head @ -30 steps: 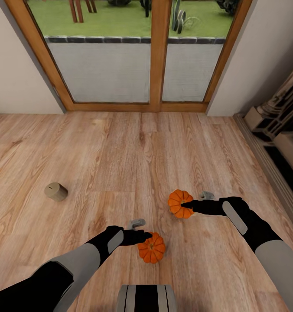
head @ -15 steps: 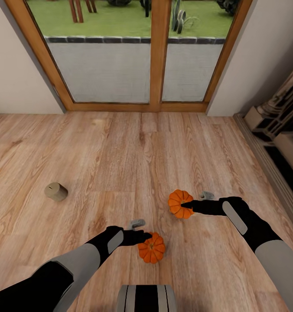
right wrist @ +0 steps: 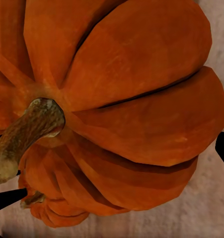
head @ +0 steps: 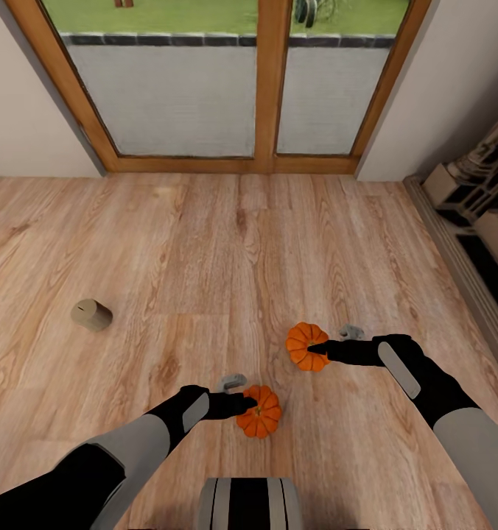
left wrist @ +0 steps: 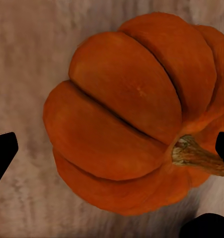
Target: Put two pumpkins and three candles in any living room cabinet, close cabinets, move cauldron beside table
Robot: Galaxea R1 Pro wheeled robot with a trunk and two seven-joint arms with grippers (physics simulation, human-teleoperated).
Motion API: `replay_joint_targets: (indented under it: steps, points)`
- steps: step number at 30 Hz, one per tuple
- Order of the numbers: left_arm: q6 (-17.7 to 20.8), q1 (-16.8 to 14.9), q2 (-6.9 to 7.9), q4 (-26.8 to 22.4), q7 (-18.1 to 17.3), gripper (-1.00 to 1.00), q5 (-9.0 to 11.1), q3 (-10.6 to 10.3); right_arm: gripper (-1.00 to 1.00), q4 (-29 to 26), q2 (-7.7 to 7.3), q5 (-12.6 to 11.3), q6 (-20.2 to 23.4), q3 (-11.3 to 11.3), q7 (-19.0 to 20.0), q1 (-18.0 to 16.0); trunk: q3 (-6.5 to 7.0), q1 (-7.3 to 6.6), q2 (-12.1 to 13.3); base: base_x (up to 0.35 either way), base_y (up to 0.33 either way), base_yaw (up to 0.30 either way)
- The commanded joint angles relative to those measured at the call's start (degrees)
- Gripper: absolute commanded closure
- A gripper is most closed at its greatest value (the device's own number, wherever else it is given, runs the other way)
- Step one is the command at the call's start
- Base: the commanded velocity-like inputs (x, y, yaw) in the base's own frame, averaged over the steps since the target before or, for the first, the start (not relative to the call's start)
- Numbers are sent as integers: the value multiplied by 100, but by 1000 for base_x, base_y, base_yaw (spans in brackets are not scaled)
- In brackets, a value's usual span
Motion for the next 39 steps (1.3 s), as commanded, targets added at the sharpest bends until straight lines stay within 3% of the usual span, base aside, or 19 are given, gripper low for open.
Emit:
replay_joint_targets:
  steps: [1, 18, 28, 39]
  points:
    - [17, -5, 0, 0, -10, -100, 9, -6, 100, -3, -5, 8, 12, 8, 30, -4, -4, -2, -2, 0, 0, 0]
    - [18, -9, 0, 0, -10, -100, 9, -6, 100, -5, -5, 9, 12, 13, 30, -4, -4, -2, -2, 0, 0, 0]
    - [15, -6, 0, 0, -10, -100, 9, -6, 100, -3, -5, 15, 12, 13, 27, -4, -226, 24, -15, 0, 0, 0]
    - [-13, -7, 0, -8, -18, -100, 4, -6, 100, -3, -5, 14, 10, 6, 21, -4, -226, 24, -15, 0, 0, 0]
